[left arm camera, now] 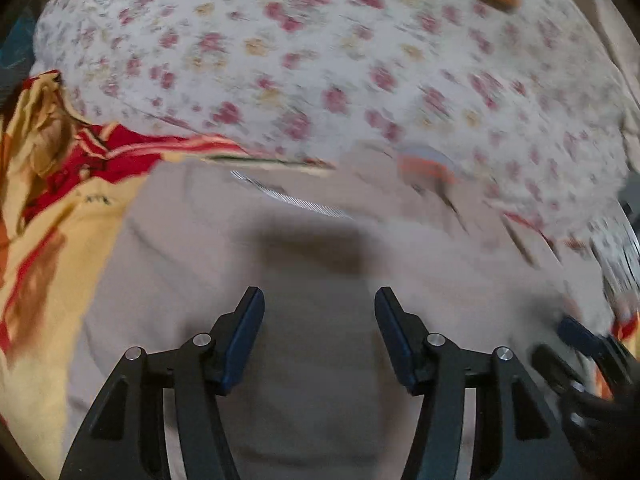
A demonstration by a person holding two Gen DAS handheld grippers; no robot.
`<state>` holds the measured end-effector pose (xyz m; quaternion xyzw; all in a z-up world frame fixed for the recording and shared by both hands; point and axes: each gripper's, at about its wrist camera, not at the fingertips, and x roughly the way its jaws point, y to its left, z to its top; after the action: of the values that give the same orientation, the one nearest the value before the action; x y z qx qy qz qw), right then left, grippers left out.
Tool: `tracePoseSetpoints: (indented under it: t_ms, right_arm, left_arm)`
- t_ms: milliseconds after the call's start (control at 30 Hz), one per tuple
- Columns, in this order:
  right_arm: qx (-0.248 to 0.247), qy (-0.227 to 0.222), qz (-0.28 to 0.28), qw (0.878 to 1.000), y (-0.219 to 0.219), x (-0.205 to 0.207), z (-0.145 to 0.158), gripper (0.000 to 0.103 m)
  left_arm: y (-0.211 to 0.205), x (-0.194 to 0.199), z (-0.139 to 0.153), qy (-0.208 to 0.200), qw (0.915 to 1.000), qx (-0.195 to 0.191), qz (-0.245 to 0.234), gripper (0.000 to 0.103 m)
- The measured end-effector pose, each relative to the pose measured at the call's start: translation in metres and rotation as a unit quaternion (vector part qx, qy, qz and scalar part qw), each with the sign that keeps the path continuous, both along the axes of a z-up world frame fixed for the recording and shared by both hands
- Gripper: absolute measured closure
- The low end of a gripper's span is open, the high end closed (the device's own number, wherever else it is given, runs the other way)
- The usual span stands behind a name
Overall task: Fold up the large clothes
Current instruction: 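Grasp the other ribbed sleeve cuff with the right tool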
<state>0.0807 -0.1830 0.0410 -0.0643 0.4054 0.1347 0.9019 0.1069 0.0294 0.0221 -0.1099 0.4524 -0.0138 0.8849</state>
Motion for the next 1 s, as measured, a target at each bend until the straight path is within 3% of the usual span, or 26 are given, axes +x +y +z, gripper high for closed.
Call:
tracePoseSetpoints:
  t_ms: [67,133,167,300,433,533,567,633,733,800,900,1000]
  right_arm:
    - [0.005,0.061,0.002,0.998,-0.009,0.011,-0.028,0.036]
    - [0.011,0.053,0.008,0.998,-0.015,0.013,-0.029,0.036]
    - [0.004,0.052,0.010,0.999,-0.013,0.014,-0.029,0.034]
    - [-0.013,0.035,0.011,0.999,-0.009,0.012,-0.033,0.033]
    - [-0.023,0.037,0.010,0.999,-0.005,0.008,-0.030,0.033]
    - [-0.025,0.015,-0.006,1.000,-0.009,-0.003,-0.008,0.043]
    - [-0.013,-0.013,-0.008,1.000,-0.021,-0.012,0.010,0.042]
    - [-0.030,-0.062,-0.030,0.997,-0.049,-0.024,0.038,0.028]
    - [-0.073,-0.104,-0.096,0.987,-0.118,-0.031,0.064,0.026]
    - [-0.099,-0.124,-0.164,0.974,-0.178,-0.037,0.075,0.026]
    - [-0.105,-0.112,-0.217,0.964,-0.257,-0.041,0.077,0.027]
    - [-0.138,-0.092,-0.199,0.966,-0.298,-0.040,0.078,0.027]
  left_arm:
    - [-0.021,-0.005,-0.017,0.029,0.9990,0.030,-0.018,0.051]
    - [-0.035,-0.009,-0.017,0.010,0.9966,0.078,-0.022,0.048]
    - [-0.037,-0.008,-0.017,0.012,0.9964,0.081,-0.022,0.045]
    - [-0.032,0.000,-0.019,0.015,0.9985,0.045,-0.025,0.033]
    - [-0.035,-0.006,-0.019,0.009,0.9982,0.054,-0.027,0.033]
    - [-0.032,-0.018,-0.013,0.013,0.9987,0.041,-0.029,0.033]
    - [-0.030,-0.023,-0.008,0.010,0.9991,0.028,-0.031,0.033]
    - [-0.028,-0.025,-0.002,-0.002,0.9994,0.012,-0.032,0.033]
    - [-0.027,-0.021,0.003,-0.011,0.9995,0.014,-0.027,0.033]
    - [-0.024,-0.019,0.007,-0.014,0.9996,0.017,-0.019,0.033]
    - [-0.010,-0.017,0.015,-0.026,0.9994,0.021,0.010,0.033]
    - [0.014,-0.018,0.024,-0.044,0.9973,0.021,0.055,0.033]
